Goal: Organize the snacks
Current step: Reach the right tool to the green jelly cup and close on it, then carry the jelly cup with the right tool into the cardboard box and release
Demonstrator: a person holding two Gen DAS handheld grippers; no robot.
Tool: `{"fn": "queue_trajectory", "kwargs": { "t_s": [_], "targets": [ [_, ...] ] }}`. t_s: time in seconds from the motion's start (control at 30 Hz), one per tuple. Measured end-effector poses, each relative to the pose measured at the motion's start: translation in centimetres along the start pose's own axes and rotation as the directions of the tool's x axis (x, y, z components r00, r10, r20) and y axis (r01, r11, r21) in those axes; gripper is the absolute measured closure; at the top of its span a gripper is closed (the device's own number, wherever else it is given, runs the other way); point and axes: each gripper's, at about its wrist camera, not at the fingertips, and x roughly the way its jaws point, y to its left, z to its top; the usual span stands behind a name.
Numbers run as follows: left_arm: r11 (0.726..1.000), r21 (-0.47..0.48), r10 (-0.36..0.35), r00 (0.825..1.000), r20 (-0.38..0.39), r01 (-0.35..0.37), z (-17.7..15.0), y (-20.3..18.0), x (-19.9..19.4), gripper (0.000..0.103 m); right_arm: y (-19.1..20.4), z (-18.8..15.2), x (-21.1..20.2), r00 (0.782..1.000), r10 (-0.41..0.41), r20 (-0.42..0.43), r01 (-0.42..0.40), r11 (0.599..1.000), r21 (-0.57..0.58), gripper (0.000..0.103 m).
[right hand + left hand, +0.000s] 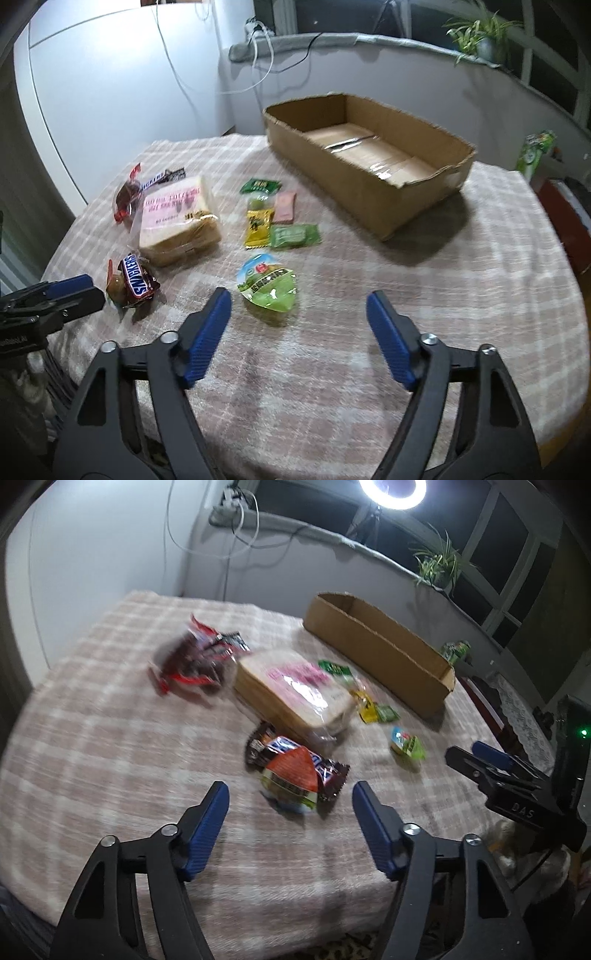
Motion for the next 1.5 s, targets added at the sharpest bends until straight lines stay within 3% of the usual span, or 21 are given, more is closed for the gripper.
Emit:
{"fn": "queue_trajectory", "kwargs": {
  "t_s": [0.2,0.47,0.63,0.73,0.87,1.5],
  "targets": [
    [1.000,-0.001,-0.008,1.000,-0.028,0.008,0.0,0.2,1.6,0.046,0.6,0.7,2.3,0.998,0.029,-0.048,-0.030,0.999,-0.024,0.038],
    [1.000,-0.003,0.000,0.999,-0.037,0.000,0.5,0.8,2.8,0.046,1.2,1.4,4.5,0.996,0.043,-0.078,-0.047,0.998,-0.040,0.039],
    [1.000,0.011,0.000,0.999,-0.040,0.001,0.6,0.8,3.6,0.046,1.3,1.6,5.3,0.994,0.058,-0.096,-0.063,0.997,-0.041,0.048],
    [1.000,0.017,-0.002,0.999,-0.033,0.003,0.6,0.8,3.7,0.050,1.3,1.7,5.3,0.993,0.067,-0.097,-0.071,0.997,-0.040,0.061],
    [1.000,0.015,-0.018,1.000,-0.026,0.018,0.6,0.7,3.6,0.068,1.0,1.8,5.3,0.992,0.079,-0.099,-0.081,0.996,-0.021,0.061],
    [1.000,-0.002,-0.030,0.999,0.014,0.030,0.4,1.2,1.5,0.073,0.1,1.8,3.7,0.994,0.087,-0.061,-0.086,0.996,0.014,0.066]
  ]
}}
